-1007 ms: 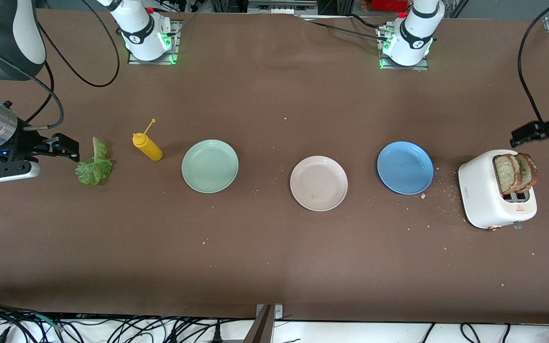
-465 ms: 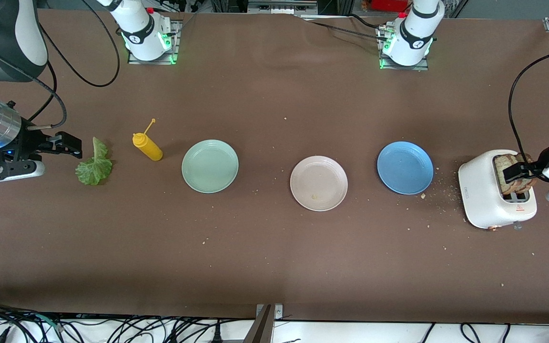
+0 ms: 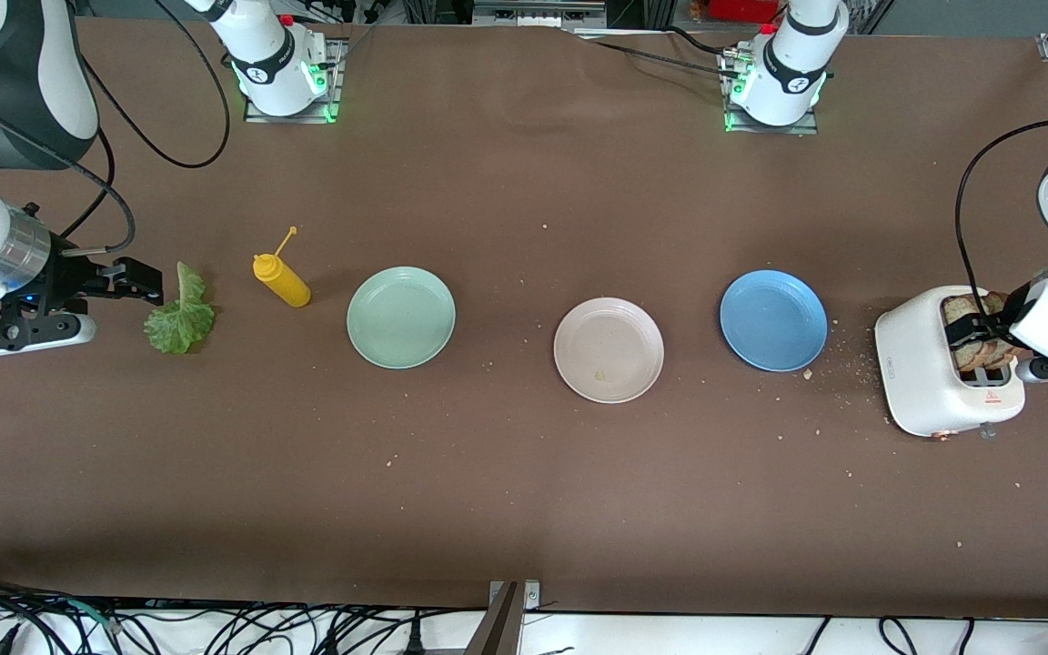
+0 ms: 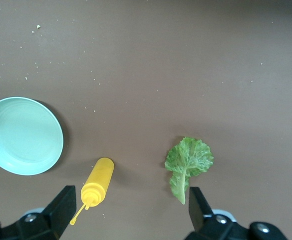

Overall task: Make sandwich in beige plate with both arms
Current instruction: 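Lower the left gripper onto a toast slice in the white toaster, then grasp and lift the toast slice out of the toaster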

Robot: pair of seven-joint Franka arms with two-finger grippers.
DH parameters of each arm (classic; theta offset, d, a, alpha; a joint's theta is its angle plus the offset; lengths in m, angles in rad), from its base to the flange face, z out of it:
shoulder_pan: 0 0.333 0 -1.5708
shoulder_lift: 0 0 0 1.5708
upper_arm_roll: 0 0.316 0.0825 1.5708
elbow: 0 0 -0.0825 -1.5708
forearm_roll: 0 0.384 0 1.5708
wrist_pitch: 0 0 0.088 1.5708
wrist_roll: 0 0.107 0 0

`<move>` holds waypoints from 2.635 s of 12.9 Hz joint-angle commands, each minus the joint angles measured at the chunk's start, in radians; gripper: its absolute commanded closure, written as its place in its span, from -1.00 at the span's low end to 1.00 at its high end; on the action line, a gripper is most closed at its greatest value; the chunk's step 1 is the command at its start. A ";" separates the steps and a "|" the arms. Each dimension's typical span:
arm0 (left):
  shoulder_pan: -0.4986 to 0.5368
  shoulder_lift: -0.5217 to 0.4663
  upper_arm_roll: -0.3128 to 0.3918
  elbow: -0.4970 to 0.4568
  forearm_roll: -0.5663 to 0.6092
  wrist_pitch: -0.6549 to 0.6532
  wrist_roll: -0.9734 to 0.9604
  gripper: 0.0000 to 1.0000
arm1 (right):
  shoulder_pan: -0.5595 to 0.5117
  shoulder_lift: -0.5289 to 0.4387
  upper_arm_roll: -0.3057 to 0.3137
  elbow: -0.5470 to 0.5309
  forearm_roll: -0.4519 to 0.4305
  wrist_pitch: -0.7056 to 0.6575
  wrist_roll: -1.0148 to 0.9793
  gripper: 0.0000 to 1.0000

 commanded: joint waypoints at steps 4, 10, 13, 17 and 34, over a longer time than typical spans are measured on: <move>0.012 -0.032 -0.010 -0.050 0.028 0.015 -0.001 -0.29 | -0.006 -0.034 -0.007 0.014 0.009 -0.013 0.001 -1.00; 0.038 -0.034 -0.010 -0.071 0.086 -0.046 -0.026 0.82 | -0.006 -0.031 -0.009 0.012 0.015 -0.011 -0.010 -1.00; 0.038 -0.043 -0.015 -0.042 0.086 -0.125 -0.047 1.00 | 0.031 -0.031 -0.004 0.012 0.011 -0.002 0.001 -1.00; 0.030 -0.068 -0.027 0.065 0.088 -0.290 -0.033 1.00 | 0.037 -0.031 -0.006 0.009 0.012 -0.011 0.002 -1.00; -0.180 0.223 -0.133 0.237 -0.881 -0.488 0.036 1.00 | 0.028 -0.014 -0.012 0.009 0.009 -0.011 -0.008 -1.00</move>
